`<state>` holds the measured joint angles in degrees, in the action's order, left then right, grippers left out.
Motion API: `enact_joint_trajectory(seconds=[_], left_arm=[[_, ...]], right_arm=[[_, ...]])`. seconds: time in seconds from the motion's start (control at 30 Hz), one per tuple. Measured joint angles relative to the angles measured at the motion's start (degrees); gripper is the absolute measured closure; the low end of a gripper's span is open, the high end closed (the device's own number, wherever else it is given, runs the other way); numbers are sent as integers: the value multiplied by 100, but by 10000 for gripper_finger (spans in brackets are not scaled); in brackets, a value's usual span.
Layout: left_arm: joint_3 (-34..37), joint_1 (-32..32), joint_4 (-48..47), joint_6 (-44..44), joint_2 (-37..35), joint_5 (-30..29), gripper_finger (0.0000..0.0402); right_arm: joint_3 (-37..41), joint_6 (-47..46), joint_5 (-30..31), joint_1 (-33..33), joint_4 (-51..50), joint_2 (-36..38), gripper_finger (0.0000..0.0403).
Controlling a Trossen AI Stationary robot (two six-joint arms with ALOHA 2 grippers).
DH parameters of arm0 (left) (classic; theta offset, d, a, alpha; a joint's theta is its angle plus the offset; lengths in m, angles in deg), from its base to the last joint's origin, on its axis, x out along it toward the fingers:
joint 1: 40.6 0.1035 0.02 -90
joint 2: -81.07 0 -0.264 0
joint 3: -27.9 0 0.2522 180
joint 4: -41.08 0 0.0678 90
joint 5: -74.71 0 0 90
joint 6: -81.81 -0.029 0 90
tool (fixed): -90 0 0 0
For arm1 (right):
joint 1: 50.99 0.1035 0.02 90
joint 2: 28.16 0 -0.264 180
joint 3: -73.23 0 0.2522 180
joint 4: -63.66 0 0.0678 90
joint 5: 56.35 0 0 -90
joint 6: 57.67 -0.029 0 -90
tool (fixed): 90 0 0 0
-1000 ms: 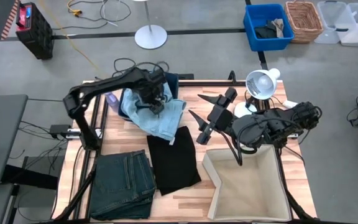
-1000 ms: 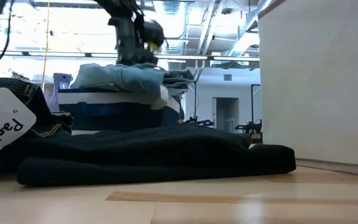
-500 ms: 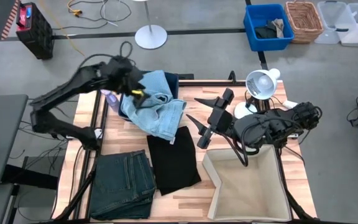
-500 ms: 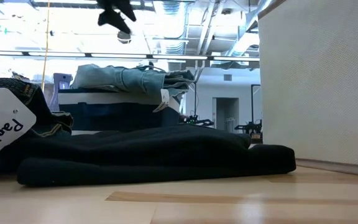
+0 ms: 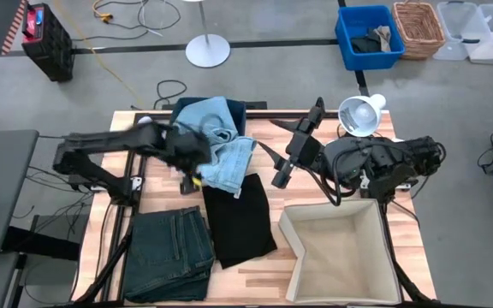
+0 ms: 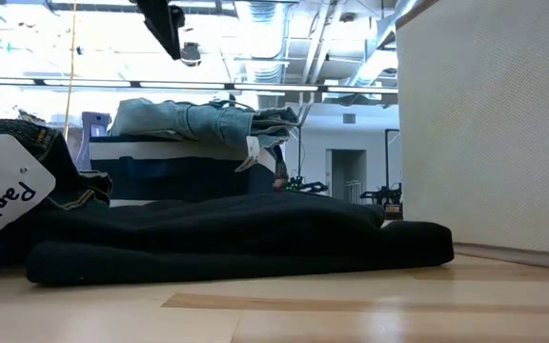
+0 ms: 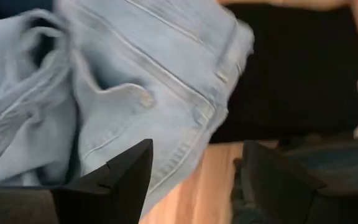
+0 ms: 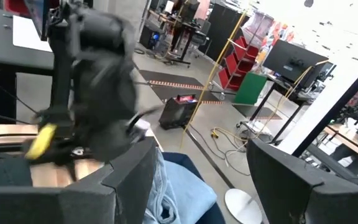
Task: Sort clothes
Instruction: Put the gray pants into the blue bin
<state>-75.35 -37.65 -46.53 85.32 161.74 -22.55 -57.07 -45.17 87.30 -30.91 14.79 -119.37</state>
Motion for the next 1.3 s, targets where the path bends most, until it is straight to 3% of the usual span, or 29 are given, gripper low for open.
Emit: enact_joint_trajectory(seconds=[0.23,0.43,0.87,0.97,1.1,1.3], left_arm=[[0,-642,-119,-569,830,-855,147],[0,-906,25,-778,1265,-1185,146],[0,-855,-108,-797,2188,-1749,146],[1,-823,-163,-605,2394,-2257,153],[0,-738,-127,-534,2450,-2611,204],[-19,-692,-203,-521,2383,-2664,363]], right_arm=[[0,5,-2,2,-23,25,133],[0,1,-2,20,-24,21,133],[0,-1,2,101,2,19,133],[0,-1,7,137,2,19,133],[0,-32,9,158,2,19,133],[0,-43,28,168,2,17,133]])
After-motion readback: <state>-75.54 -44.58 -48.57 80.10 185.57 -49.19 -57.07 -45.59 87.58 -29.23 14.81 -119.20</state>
